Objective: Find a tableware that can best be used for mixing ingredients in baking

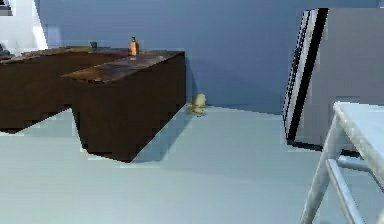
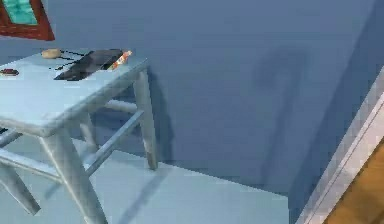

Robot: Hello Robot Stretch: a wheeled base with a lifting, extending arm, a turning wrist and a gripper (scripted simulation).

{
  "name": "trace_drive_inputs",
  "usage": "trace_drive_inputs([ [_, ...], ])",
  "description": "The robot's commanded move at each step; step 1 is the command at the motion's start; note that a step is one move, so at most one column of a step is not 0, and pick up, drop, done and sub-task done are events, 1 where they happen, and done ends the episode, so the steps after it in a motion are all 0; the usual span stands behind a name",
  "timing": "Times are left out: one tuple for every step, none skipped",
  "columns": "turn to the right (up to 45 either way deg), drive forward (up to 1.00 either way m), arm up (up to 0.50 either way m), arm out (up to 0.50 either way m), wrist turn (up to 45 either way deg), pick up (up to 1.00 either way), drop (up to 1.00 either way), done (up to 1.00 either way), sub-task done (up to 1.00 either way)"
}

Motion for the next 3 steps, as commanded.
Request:
trace_drive_inputs([
  [33.0, 0.0, 0.0, 0.0, 0.0, 0.0, 0.0, 0.0, 0.0],
  [0.0, 0.3, 0.0, 0.0, 0.0, 0.0, 0.0, 0.0, 0.0],
  [-45.0, 0.0, 0.0, 0.0, 0.0, 0.0, 0.0, 0.0, 0.0],
])
